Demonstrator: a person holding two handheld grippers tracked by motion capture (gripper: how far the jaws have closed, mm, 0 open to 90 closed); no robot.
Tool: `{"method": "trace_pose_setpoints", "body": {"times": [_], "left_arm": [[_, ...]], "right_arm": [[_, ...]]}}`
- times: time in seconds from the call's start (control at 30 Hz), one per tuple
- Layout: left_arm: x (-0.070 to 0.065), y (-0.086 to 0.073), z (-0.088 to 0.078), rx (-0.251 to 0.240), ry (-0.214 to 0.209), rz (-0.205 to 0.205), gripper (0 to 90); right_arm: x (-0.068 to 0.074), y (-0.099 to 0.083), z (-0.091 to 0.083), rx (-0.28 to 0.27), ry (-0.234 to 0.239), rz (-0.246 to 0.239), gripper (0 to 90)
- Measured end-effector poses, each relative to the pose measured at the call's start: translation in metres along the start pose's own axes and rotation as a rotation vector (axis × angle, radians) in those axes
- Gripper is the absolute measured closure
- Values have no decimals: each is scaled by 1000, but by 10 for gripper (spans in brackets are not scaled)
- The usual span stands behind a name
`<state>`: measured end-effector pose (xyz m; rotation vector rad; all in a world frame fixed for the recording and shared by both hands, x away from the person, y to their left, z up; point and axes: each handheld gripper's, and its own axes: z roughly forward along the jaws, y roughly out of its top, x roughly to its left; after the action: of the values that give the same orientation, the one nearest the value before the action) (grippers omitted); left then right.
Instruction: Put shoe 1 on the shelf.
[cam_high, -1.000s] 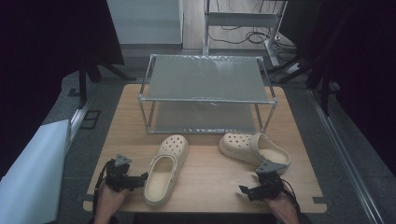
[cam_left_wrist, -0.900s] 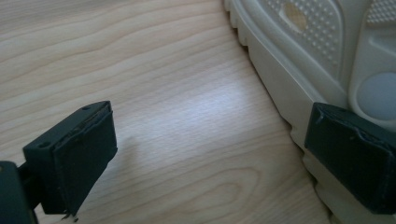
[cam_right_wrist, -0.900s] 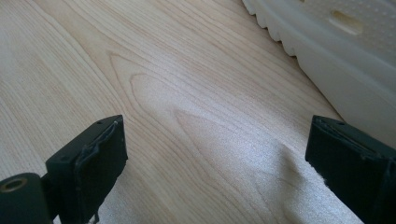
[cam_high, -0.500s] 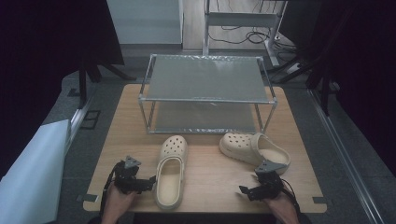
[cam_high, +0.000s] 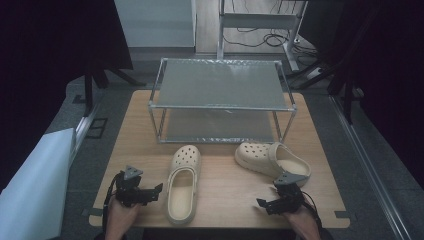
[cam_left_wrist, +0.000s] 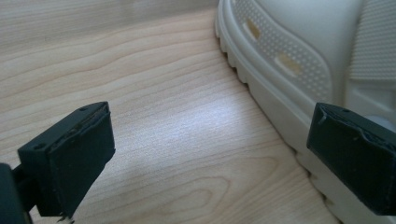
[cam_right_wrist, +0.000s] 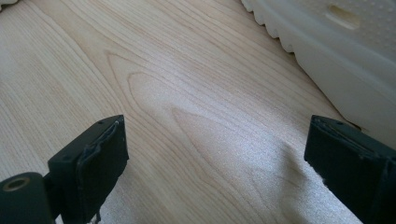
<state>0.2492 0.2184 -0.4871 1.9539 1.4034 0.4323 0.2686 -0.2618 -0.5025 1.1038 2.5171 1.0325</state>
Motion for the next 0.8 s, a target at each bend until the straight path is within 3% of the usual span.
{"method": "trace_pose_setpoints", "body": {"times": [0.2,0.53,0.63,0.8], "left_arm": [[-10,4,-10,-39,-27,-3,11],[-28,11,-20,-56,-72,18,11],[-33,13,-21,-71,-103,13,12],[-43,17,-13,-49,-88,41,14]], "right_arm": [[0,0,0,1,1,1,58],[2,0,1,11,10,-10,64],[2,0,2,18,17,-13,66],[2,0,3,22,12,-15,70]]}}
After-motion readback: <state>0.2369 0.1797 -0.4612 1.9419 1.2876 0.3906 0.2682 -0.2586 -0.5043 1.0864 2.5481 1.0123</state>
